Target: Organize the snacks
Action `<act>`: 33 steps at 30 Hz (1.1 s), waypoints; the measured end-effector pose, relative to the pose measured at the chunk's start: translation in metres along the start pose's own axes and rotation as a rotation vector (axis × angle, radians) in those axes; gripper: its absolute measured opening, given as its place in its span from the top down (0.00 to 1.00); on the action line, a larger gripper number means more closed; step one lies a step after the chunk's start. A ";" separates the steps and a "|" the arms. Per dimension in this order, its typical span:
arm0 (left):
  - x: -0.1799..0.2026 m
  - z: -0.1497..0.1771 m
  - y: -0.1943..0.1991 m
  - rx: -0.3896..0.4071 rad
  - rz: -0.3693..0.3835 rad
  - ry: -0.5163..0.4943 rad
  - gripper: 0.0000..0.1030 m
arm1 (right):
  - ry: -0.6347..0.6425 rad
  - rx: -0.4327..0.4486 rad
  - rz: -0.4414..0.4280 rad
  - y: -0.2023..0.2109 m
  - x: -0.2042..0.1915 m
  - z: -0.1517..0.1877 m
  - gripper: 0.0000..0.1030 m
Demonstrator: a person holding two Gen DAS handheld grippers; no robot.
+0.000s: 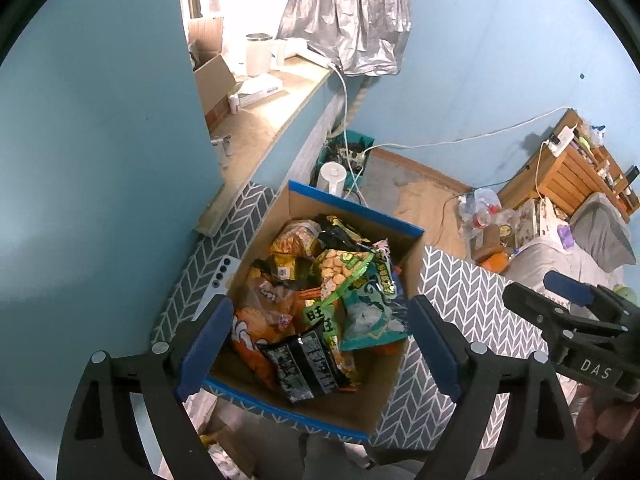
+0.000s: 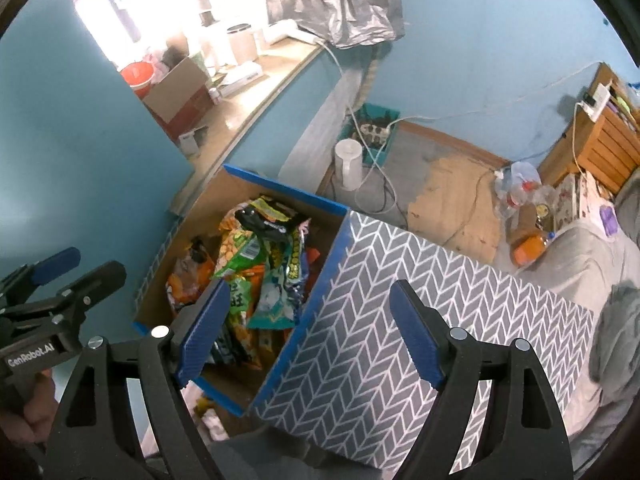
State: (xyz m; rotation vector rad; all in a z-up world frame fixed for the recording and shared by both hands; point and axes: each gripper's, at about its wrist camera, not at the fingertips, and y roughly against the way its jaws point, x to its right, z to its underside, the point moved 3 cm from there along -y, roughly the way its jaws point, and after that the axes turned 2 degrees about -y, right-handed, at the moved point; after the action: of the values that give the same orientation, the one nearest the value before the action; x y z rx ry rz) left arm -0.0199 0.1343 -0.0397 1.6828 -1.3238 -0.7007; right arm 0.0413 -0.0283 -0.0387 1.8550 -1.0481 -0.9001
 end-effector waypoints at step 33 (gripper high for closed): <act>0.012 0.010 0.006 -0.032 0.017 -0.013 0.13 | -0.057 0.023 0.031 0.017 0.019 0.006 0.21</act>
State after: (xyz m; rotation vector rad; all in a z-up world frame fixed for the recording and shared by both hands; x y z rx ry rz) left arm -0.0277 0.1200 -0.0386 1.6428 -1.3275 -0.7203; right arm 0.0381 -0.0529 -0.0300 1.8360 -1.1235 -0.9313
